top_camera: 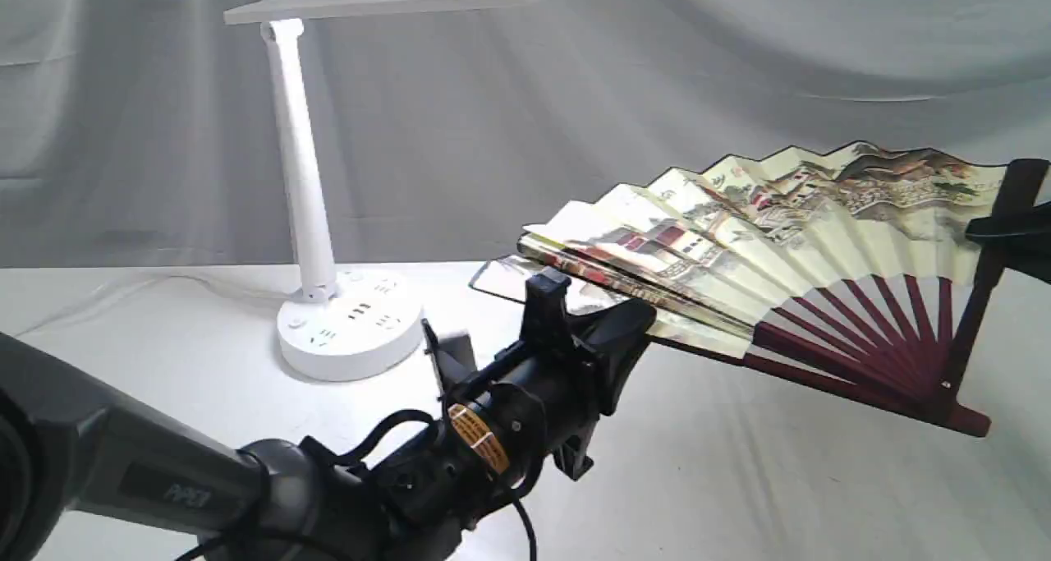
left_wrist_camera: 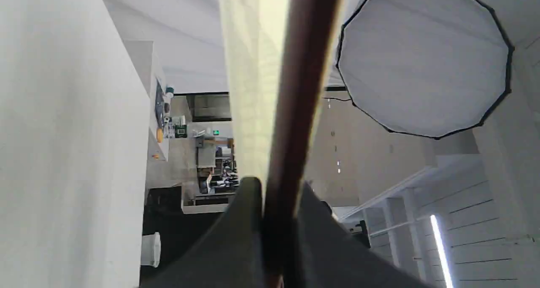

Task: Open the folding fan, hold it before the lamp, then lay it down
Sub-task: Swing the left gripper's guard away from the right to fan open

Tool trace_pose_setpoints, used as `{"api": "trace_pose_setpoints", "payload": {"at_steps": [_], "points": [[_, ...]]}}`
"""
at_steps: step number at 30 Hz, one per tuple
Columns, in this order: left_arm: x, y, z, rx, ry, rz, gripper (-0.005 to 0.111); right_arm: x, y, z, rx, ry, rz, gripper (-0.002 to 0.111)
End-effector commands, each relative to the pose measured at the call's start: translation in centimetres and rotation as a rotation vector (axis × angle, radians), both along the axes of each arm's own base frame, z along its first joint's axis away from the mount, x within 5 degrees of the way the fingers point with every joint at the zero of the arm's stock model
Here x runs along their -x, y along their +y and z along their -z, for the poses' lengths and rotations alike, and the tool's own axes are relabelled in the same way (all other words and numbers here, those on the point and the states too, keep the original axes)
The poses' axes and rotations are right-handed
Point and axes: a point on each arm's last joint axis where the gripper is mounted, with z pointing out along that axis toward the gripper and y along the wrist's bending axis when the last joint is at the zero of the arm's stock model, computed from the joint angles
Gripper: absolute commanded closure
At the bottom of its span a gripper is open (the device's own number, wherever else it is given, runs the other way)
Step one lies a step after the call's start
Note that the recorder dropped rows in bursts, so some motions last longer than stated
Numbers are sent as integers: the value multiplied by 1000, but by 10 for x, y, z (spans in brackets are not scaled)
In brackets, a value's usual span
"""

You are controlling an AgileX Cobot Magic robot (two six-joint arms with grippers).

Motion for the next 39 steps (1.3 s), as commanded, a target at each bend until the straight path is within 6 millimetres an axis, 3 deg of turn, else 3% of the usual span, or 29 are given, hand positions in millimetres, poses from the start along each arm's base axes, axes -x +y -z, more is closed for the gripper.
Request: {"api": "trace_pose_setpoints", "payload": {"at_steps": [1, 11, 17, 39], "points": [[-5, 5, -17, 88, -47, -109, 107, 12, -17, 6, 103, 20, 12, 108], [-1, 3, -17, 79, -46, -281, 107, 33, -47, 7, 102, 40, 98, 108], [4, -2, -15, 71, -38, -340, 107, 39, -56, 7, 98, 44, 125, 108], [6, -5, -17, 92, -22, -381, 107, 66, -86, 8, 98, 62, 218, 108]]}}
